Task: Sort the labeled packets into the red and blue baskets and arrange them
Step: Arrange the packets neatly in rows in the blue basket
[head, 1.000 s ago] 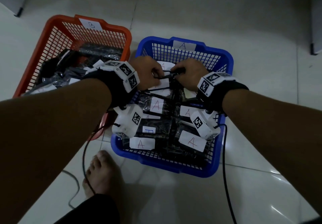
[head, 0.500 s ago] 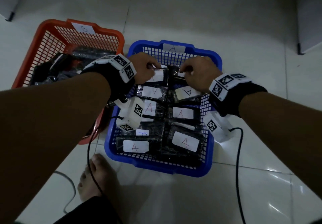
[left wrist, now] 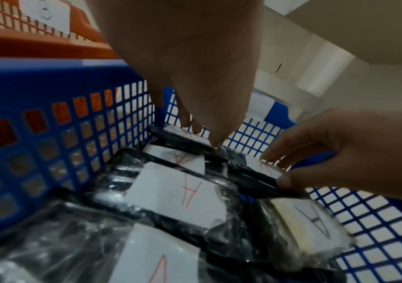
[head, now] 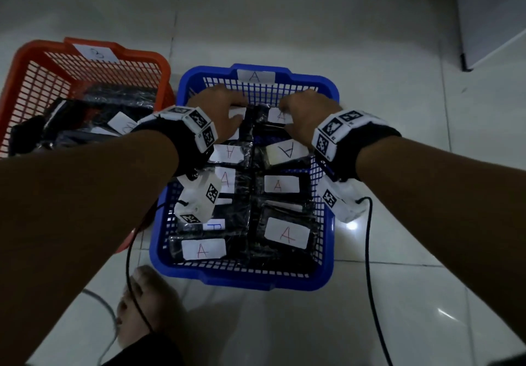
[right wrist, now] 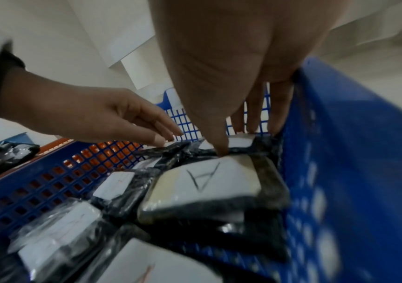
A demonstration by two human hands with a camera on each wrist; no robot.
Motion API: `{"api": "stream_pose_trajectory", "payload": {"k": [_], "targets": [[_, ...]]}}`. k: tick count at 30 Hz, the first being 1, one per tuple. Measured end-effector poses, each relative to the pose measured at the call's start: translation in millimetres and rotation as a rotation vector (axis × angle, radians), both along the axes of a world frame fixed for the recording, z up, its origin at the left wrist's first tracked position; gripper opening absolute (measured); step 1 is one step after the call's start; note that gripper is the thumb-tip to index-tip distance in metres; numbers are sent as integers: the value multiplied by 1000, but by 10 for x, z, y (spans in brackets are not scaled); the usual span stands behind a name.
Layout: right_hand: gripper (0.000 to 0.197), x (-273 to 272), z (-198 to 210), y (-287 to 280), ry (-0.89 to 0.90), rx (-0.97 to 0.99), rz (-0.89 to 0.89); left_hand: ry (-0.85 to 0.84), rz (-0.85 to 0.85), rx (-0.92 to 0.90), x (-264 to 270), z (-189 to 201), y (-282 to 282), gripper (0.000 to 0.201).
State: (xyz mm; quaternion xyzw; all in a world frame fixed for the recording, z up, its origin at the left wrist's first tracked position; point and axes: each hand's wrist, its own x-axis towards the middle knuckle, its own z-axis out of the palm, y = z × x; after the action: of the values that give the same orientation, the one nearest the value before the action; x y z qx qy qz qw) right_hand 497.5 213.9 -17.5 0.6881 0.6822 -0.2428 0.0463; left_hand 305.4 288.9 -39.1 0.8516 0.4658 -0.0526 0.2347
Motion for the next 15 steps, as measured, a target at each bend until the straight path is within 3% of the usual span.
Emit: {"api": "stream_pose_trajectory", "payload": {"k": [4,7,10,15], "targets": [[32,-16,57,-169,178,62,54,-65,-45,128,-44,19,-38,33],[48,9,85,-293,100,-68,235,-100,-161,148,-41,123,-162,21],[49,38,42,-308,12,-55,299,-43,-246,95,-57,166,-292,27],[54,68,37,-287,71,38,159,-5,-278,43,-18,151,-443,36]]}}
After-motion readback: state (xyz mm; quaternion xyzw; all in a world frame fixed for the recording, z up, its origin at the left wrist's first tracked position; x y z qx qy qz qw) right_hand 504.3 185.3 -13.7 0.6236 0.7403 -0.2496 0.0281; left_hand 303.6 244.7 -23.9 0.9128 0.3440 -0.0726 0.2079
